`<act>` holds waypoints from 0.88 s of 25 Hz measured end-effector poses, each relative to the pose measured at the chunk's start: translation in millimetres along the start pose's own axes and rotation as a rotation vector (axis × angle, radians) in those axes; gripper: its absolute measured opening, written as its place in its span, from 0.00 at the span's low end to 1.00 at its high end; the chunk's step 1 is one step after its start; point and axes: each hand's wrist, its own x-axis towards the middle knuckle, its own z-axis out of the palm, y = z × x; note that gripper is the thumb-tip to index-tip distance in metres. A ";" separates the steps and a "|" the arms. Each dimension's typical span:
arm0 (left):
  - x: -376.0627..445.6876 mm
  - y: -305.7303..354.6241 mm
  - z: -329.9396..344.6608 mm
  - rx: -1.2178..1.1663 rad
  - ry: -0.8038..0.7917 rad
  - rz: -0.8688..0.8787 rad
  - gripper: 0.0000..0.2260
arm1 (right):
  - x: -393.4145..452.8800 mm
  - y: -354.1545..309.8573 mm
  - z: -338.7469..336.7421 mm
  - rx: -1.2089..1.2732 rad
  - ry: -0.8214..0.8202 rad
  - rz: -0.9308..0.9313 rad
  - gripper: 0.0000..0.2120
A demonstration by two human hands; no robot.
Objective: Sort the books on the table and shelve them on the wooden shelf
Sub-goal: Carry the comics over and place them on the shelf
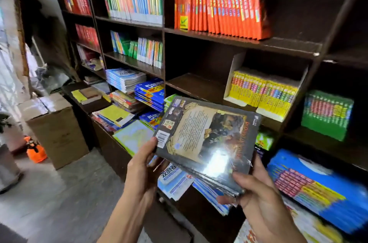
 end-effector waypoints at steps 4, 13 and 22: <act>-9.7 -16.3 53.5 0.162 -0.194 0.042 0.10 | -31.0 -42.8 -11.1 0.052 0.319 -0.218 0.23; -61.9 -57.6 176.5 0.100 -0.787 0.065 0.24 | -110.4 -147.2 -45.5 0.053 0.629 -0.529 0.07; -131.0 -106.9 342.0 0.182 -0.795 0.310 0.19 | -152.1 -291.8 -134.1 -0.140 0.719 -0.652 0.09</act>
